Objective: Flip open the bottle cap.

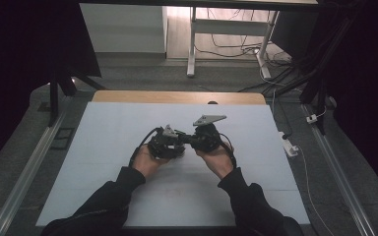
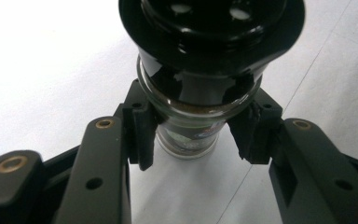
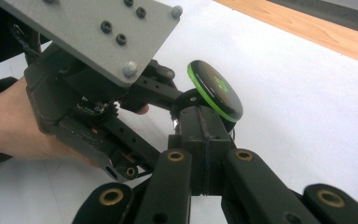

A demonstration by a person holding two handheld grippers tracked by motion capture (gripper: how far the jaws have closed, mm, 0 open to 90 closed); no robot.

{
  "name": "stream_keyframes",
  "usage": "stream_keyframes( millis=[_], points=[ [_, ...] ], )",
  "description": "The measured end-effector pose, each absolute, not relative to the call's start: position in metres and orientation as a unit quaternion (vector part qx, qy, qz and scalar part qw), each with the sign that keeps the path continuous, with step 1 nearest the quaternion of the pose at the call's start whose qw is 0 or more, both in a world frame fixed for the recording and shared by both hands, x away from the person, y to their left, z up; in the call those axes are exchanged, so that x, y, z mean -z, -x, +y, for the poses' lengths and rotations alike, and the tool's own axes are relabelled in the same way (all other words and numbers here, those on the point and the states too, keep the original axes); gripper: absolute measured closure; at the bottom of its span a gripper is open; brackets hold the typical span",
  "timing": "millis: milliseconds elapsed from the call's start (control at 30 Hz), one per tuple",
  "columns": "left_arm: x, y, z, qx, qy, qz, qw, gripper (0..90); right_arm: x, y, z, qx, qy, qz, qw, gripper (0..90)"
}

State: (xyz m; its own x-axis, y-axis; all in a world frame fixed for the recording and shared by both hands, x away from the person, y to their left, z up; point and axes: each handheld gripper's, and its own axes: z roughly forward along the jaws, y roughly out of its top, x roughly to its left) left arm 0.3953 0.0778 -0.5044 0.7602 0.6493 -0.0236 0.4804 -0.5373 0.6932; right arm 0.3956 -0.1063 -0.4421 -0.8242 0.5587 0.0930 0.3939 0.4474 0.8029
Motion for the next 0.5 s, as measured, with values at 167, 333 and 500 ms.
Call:
stream_keyframes(
  millis=[167,333,500],
  points=[
    [0.504,-0.395,0.078,-0.119,-0.870,0.323,0.353,53.6,0.440,-0.398,-0.107,-0.447,-0.285,0.843,0.096,89.2],
    [0.505,-0.395,0.078,-0.120,-0.869,0.324,0.355,53.7,0.439,-0.402,-0.108,-0.450,-0.290,0.839,0.097,89.2],
    [0.505,-0.394,0.077,-0.122,-0.870,0.322,0.354,53.7,0.436,-0.406,-0.109,-0.455,-0.293,0.834,0.104,89.2]
  ],
)
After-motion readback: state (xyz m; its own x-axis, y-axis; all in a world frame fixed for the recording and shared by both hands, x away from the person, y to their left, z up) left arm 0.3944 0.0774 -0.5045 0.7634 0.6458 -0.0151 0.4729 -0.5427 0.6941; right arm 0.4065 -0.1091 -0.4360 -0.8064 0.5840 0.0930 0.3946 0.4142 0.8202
